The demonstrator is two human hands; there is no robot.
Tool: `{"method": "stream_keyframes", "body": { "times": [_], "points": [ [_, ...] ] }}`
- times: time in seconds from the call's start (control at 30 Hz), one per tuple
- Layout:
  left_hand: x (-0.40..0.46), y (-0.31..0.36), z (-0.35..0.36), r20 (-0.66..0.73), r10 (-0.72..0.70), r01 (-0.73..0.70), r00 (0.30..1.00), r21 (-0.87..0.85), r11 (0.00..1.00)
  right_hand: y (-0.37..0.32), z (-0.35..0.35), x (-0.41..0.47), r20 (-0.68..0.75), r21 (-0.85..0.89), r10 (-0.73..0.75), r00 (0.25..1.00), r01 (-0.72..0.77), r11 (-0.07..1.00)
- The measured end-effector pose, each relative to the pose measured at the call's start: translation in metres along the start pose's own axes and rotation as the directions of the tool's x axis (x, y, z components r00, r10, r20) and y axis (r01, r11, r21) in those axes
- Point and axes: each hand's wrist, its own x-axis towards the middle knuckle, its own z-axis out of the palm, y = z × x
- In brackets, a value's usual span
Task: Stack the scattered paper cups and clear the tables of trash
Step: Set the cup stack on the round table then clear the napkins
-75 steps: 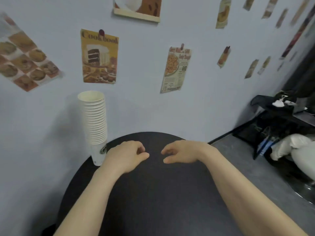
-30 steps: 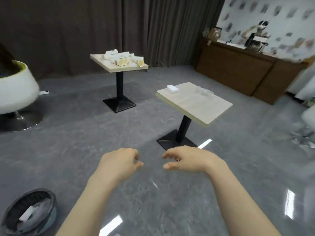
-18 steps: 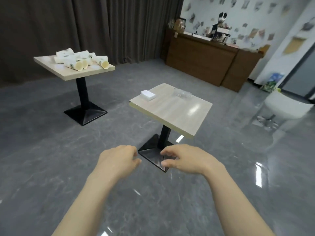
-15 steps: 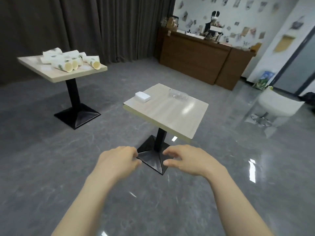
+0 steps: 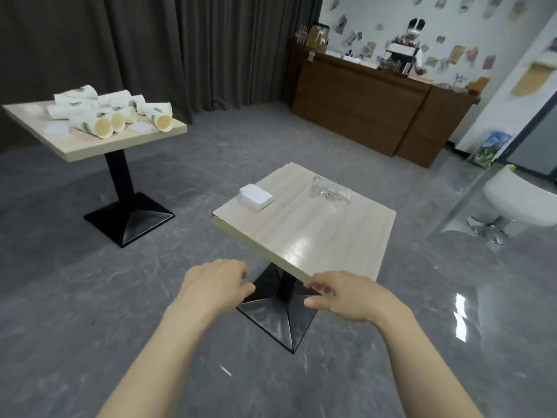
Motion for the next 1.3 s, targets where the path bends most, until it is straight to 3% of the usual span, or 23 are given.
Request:
{"method": "stream_keyframes", "body": {
  "times": [0.27, 0.53, 0.73, 0.87, 1.03, 1.17, 1.3],
  "points": [
    [0.12, -0.037, -0.007, 0.072, -0.079, 0.079, 0.994, 0.007, 0.997, 0.013, -0.034, 0.139, 0.093, 0.008, -0.041, 0.995, 0.04, 0.999],
    [0.283, -0.083, -0.026, 0.119, -0.027, 0.02, 0.993, 0.057, 0.998, 0.036, -0.058, 0.279, 0.113, 0.06, 0.013, 0.993, -0.02, 0.998],
    [0.418, -0.111, -0.035, 0.274, 0.175, -0.182, 0.946, -0.002, 0.983, 0.051, -0.071, 0.372, -0.024, 0.166, 0.066, 0.998, -0.061, 0.984],
    [0.498, -0.112, -0.018, 0.394, 0.333, -0.383, 0.857, 0.055, 0.922, 0.08, -0.066, 0.4, -0.055, 0.22, 0.164, 0.985, -0.149, 0.964],
    [0.57, -0.107, 0.024, 0.536, 0.435, -0.597, 0.724, 0.168, 0.785, 0.115, -0.064, 0.421, -0.043, 0.238, 0.181, 0.983, -0.166, 0.957],
    [0.601, -0.107, 0.049, 0.56, 0.454, -0.666, 0.693, 0.256, 0.7, 0.145, -0.077, 0.443, -0.073, 0.186, 0.164, 0.984, -0.148, 0.971],
    [0.612, -0.105, 0.068, 0.505, 0.5, -0.672, 0.703, 0.245, 0.699, 0.184, -0.096, 0.469, -0.135, 0.123, 0.154, 0.979, -0.138, 0.983]
  ]
}}
